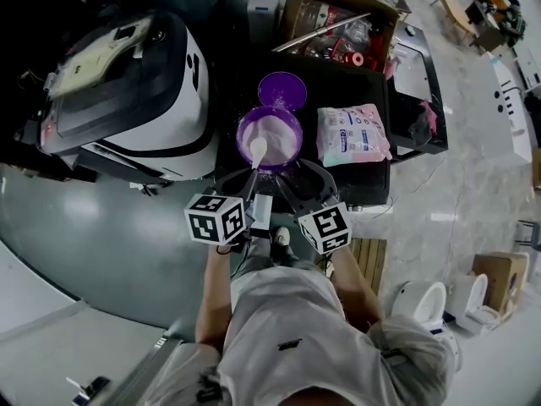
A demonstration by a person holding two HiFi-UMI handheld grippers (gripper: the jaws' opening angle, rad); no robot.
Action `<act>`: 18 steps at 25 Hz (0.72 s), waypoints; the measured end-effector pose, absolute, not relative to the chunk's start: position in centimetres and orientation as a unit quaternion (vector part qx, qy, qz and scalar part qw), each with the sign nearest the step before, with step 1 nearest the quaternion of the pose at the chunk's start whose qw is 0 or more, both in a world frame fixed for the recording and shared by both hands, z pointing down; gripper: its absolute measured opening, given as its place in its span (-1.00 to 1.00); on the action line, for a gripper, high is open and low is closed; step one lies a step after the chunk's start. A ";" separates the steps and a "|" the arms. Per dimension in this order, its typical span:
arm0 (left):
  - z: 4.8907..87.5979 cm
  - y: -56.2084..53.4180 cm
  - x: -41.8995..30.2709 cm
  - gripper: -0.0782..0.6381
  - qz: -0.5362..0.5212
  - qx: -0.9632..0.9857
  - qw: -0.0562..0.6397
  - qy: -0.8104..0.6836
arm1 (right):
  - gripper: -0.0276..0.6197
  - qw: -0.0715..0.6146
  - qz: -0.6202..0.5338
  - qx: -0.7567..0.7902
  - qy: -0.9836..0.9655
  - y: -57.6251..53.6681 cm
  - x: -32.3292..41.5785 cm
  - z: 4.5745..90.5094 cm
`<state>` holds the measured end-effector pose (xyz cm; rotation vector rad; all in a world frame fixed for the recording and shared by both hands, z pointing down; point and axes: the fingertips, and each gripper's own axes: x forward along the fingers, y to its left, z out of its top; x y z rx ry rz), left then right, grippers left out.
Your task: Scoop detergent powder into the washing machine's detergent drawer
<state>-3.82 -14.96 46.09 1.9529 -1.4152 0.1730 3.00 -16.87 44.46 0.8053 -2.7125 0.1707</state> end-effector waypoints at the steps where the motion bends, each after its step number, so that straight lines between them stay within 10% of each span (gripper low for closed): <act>1: 45.8 -14.6 -3.7 -0.74 0.065 0.755 0.351 -0.549 | -0.25 0.152 0.059 0.279 -0.947 -16.5 3.1 44.4; 18: 46.1 -7.9 -7.0 -0.74 0.055 0.765 0.358 -0.533 | -0.25 0.168 0.062 0.311 -0.933 -10.3 1.4 45.1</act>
